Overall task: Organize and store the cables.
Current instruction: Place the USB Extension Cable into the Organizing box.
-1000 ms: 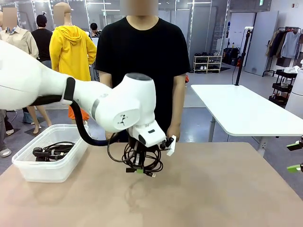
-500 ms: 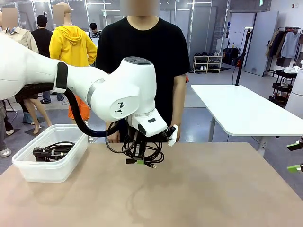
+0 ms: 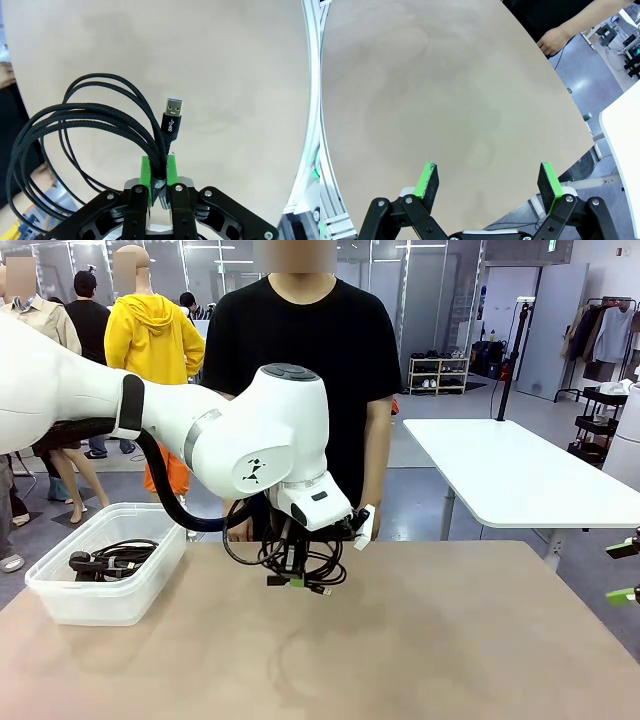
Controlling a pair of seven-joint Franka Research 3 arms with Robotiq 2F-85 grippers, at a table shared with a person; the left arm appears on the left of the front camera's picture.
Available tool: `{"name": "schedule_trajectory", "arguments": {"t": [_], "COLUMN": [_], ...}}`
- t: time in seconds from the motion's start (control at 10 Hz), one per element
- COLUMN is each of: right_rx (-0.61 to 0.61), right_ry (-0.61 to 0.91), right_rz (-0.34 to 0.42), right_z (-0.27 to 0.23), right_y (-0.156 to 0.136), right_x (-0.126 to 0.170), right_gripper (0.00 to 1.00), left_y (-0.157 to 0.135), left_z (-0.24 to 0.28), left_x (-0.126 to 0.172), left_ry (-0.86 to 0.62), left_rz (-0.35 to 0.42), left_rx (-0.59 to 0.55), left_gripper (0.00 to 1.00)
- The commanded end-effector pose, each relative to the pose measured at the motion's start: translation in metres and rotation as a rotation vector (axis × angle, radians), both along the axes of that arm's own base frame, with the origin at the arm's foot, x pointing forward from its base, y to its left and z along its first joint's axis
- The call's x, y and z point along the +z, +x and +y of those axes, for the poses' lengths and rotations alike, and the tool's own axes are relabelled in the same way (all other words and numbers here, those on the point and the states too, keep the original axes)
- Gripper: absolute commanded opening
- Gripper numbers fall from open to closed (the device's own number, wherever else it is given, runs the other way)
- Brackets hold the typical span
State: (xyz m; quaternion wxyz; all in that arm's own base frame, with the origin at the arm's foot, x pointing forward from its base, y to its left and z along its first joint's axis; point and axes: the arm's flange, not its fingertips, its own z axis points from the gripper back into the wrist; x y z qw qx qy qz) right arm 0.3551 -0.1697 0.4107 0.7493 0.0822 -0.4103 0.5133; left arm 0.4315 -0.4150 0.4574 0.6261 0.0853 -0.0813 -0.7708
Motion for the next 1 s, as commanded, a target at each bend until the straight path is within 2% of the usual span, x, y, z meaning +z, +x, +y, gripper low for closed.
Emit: {"name": "schedule_trajectory", "arguments": {"t": [0.0, 0.1, 0.2, 0.4, 0.6, 0.7, 0.9], "right_rx": [0.009, 0.009, 0.009, 0.009, 0.009, 0.009, 0.009], "right_ry": [0.006, 0.006, 0.006, 0.006, 0.006, 0.006, 0.006], "right_rz": [-0.019, -0.019, -0.019, -0.019, -0.019, -0.019, -0.019], "right_z": [-0.002, -0.002, -0.002, -0.002, -0.002, -0.002, -0.002], "right_y": [0.002, 0.002, 0.002, 0.002, 0.002, 0.002, 0.002], "right_x": [-0.002, -0.002, -0.002, -0.002, -0.002, -0.002, -0.002], "right_gripper": [1.00, 1.00, 1.00, 1.00, 1.00, 1.00, 1.00], "left_y": [0.012, 0.017, 0.016, 0.021, 0.032, 0.041, 0.052], "left_z": [0.029, 0.057, 0.076, 0.139, 0.206, 0.243, 0.298], "left_x": [0.018, 0.025, 0.028, 0.041, 0.045, 0.048, 0.051], "left_ry": [-0.091, -0.059, -0.044, -0.037, -0.005, -0.013, -0.013], "left_rz": [-0.065, -0.098, -0.090, -0.117, -0.199, -0.227, -0.234], "left_rx": [-0.039, -0.026, -0.042, -0.106, -0.118, -0.088, -0.082], "left_gripper": [0.14, 0.14, 0.14, 0.14, 0.14, 0.14, 0.14]}}
